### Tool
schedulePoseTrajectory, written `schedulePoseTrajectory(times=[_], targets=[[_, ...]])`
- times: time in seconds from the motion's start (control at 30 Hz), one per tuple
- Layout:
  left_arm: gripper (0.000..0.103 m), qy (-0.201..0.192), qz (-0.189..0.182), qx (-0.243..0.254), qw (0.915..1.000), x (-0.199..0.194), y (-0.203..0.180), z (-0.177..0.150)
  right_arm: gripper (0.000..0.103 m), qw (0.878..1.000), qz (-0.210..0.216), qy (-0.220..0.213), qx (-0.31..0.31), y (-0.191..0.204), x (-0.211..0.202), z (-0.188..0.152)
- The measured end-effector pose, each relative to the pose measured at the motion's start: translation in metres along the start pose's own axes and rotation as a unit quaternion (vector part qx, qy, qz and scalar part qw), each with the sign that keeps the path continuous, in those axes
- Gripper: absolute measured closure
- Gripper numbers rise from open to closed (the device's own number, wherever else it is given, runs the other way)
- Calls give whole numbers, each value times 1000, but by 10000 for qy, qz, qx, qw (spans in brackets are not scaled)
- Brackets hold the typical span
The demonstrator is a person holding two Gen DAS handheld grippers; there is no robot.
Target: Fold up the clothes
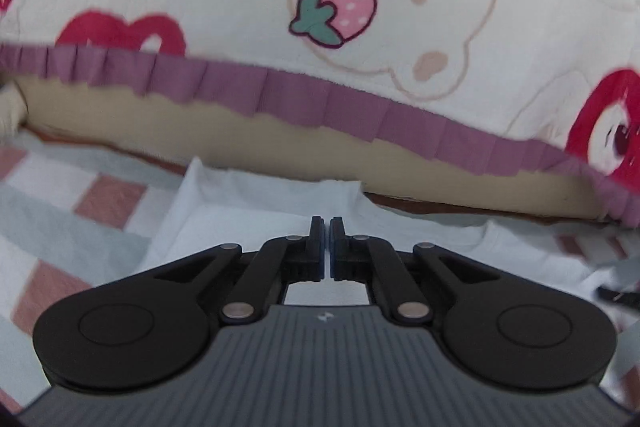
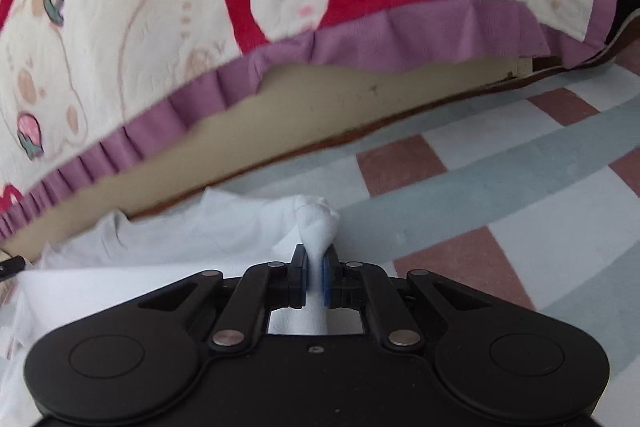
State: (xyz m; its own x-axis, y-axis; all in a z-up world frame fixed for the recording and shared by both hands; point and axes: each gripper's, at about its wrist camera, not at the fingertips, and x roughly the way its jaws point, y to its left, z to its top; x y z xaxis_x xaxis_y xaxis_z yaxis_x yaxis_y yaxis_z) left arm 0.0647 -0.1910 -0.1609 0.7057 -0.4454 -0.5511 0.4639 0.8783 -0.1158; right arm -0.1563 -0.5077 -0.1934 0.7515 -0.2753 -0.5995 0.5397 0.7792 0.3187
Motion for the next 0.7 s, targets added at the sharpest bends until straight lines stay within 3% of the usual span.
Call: schedulePoseTrajectory(times=[0.07,0.17,0.23,0.33,0.43,0.5,0.6,0.63,0.7], targets=[[102,159,369,202,9990,17,-4,-8,96,9997,-189,92,-87,-1,7,-2],[101,514,746,129,9958,35,5,-20,95,9992,-321,211,-69,-7,12,-6],[101,576,754,200,9953,31,7,-26,93,9982,-544,162,-210,-6,10,-3],[99,561,852,537,9933,22,4,-32,93,9894,-1317,-78,-604,-6,2,3],[99,530,916,575,9927,23,3,-39,87,9874,-1372,-512,-608,-7,-12,10],[95,522,1086,896,9887,24,-2,-40,84,9939,-734,-694,-437,-5,-23,16],[91,530,1426,1022,9831,26,0,-40,76,9973,413,-491,-369,8,-19,19],[91,519,1393,886,9849,25,4,-40,75,9965,604,-370,-437,14,-12,18],[91,487,1213,487,9902,22,15,-40,74,9966,516,54,-640,27,9,17]])
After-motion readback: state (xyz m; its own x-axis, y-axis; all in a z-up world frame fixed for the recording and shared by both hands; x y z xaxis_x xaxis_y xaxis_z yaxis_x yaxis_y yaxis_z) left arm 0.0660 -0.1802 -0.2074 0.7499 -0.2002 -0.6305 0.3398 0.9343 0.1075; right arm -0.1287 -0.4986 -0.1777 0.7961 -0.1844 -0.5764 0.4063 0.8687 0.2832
